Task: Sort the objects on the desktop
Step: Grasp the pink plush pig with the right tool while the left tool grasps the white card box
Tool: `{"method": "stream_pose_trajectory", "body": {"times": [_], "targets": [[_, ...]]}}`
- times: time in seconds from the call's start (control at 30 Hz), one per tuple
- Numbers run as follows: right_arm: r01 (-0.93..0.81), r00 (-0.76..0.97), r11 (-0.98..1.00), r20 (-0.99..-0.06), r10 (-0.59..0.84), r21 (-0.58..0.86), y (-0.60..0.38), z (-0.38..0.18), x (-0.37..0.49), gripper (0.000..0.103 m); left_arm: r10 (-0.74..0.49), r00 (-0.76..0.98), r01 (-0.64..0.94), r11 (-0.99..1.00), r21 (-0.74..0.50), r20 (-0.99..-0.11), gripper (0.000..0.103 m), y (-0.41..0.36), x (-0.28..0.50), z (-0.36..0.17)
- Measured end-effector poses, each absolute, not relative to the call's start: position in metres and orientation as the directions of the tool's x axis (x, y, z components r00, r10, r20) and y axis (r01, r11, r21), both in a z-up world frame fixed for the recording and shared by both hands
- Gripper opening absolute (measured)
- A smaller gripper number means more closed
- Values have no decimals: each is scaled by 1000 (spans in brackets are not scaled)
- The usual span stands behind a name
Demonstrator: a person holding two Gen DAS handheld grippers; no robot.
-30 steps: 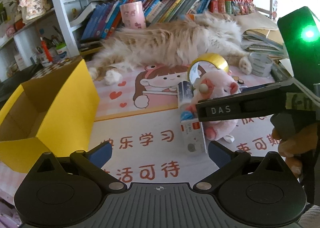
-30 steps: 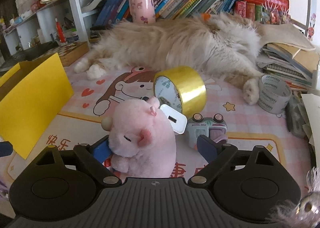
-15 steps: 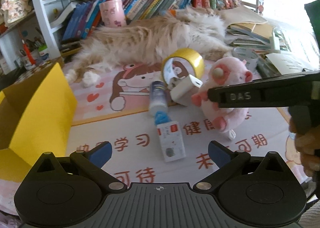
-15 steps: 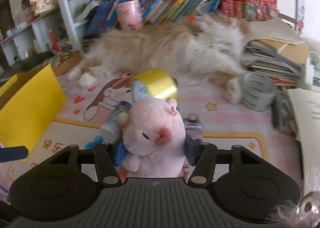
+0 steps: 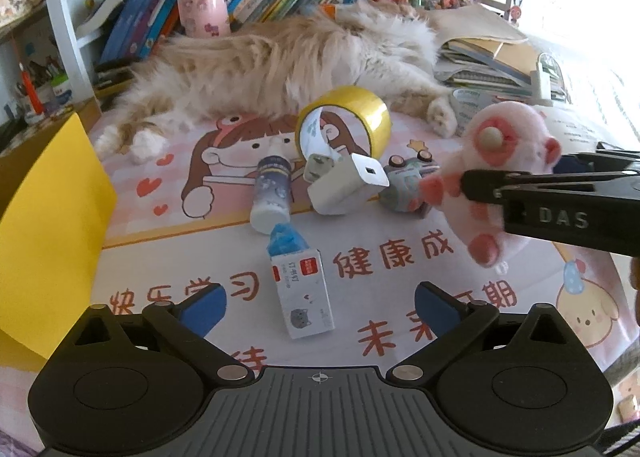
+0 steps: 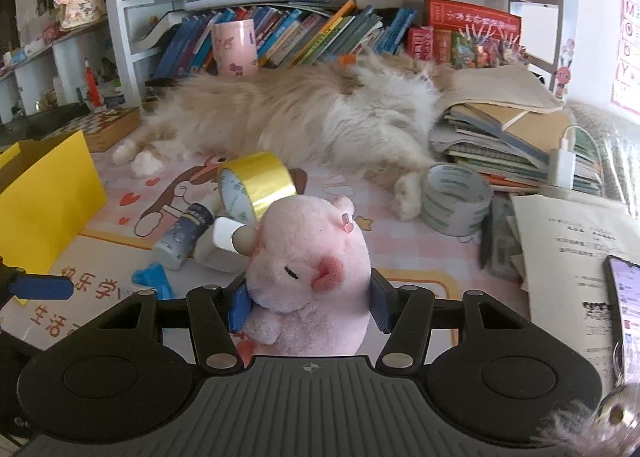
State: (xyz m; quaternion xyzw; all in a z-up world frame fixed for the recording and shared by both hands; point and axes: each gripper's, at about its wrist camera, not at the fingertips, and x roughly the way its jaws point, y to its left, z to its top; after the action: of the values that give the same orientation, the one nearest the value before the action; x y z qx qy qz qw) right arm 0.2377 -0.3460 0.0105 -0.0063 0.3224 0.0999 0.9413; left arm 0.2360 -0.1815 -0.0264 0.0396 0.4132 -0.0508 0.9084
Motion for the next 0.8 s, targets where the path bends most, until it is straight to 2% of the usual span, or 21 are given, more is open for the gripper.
{"method": "stream_pose_trajectory", "body": {"times": [0.13, 0.47, 0.63, 0.7, 0.73, 0.8], "targets": [[-183, 773, 982, -611, 172, 45, -351, 11, 236, 54, -44, 642, 97, 995, 25, -765, 100, -179, 240, -31], [-182, 766, 983, -623, 156, 22, -353, 9, 233, 54, -31, 615, 48, 999, -2, -788, 71, -173, 259, -46], [-183, 763, 983, -628, 153, 16, -354, 9, 235, 54, -4, 600, 29, 999, 17, -800, 68, -172, 266, -56], [-190, 761, 982, -630, 157, 16, -353, 8, 236, 54, -3, 590, 24, 1000, 13, -808, 49, -170, 267, -61], [-194, 759, 981, -631, 160, 16, -353, 8, 237, 54, -7, 586, 22, 1000, 7, -810, 47, -170, 267, -62], [-202, 754, 979, -635, 167, 18, -352, 7, 238, 54, -12, 597, 28, 1000, 5, -803, 29, -170, 264, -61]]}}
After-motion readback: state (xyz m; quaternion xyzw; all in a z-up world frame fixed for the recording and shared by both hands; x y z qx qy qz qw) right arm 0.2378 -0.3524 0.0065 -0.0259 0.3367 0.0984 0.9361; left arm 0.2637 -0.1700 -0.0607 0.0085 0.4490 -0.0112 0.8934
